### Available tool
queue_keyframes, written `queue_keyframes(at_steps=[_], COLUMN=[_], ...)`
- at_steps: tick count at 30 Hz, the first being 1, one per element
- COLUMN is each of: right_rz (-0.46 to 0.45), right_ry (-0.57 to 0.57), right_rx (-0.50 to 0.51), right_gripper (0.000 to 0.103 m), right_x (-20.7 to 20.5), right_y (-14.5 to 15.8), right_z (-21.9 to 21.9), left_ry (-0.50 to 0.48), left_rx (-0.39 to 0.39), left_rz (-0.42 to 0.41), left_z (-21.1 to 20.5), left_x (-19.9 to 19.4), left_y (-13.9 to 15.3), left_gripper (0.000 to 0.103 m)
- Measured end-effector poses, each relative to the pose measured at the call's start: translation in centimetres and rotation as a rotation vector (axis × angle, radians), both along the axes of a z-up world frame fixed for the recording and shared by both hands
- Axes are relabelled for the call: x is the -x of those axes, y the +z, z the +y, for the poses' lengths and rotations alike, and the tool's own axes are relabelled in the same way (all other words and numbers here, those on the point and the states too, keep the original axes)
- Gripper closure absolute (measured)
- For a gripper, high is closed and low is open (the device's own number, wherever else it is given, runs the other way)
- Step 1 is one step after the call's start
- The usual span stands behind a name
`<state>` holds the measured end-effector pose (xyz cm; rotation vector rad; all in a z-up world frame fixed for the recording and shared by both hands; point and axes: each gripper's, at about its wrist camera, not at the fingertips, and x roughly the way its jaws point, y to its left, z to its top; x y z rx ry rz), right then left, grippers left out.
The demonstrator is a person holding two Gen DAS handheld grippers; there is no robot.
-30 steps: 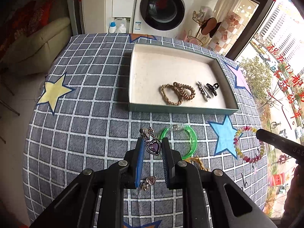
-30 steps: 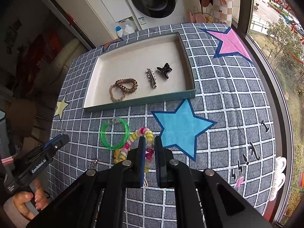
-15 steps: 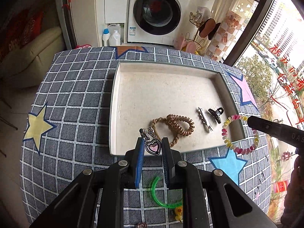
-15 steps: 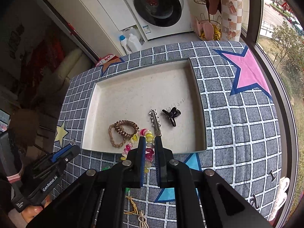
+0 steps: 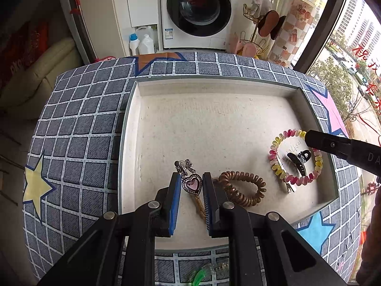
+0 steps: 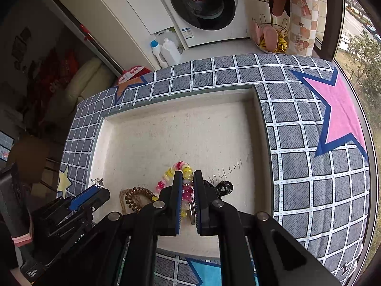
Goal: Organize jewelry
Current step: 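Lower both items into the tray and open both tools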
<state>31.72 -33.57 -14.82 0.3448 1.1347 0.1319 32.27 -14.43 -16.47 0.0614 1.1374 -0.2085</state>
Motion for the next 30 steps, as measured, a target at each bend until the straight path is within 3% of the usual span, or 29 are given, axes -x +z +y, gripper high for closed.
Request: queue_keyframes(at_steps=[13, 22, 24, 26, 27, 30], right_rz=[0.062, 0.090, 0.085, 0.071, 0.061, 0.040], right_ry=[0.044, 0.061, 0.062, 0.058, 0.054, 0.037], right_rx=[0.028, 0.031, 0.015, -0.003, -0.012, -0.034], right_gripper=[0.093, 0.091, 0.084, 0.061, 0.056, 0.051], right_x=[-1.8, -1.5, -1.4, -1.2, -1.1, -0.8], right_y=[-3.3, -3.9, -3.7, -3.2, -2.9, -2.0], right_z=[0.4, 0.2, 0.1, 0.0, 0.0, -0.3], left_ry=[-0.019, -0.031, -0.025, -0.022, -0.021, -0.019], left_rx=[-0.091, -0.148, -0.145, -0.141, -0.138, -0.128], left_rz=[0.008, 0.000, -0.010, -0.022, -0.028, -0.044], left_z=[-1.2, -1.6, -1.6, -1.5, -1.5, -1.3], left_x=[-0.4, -0.1, 0.0, 0.2, 0.3, 0.6], left_y=[-2.2, -2.1, -1.7, -1.2, -1.0, -0.1], left_gripper=[0.072, 0.072, 0.072, 0.072, 0.072, 0.072])
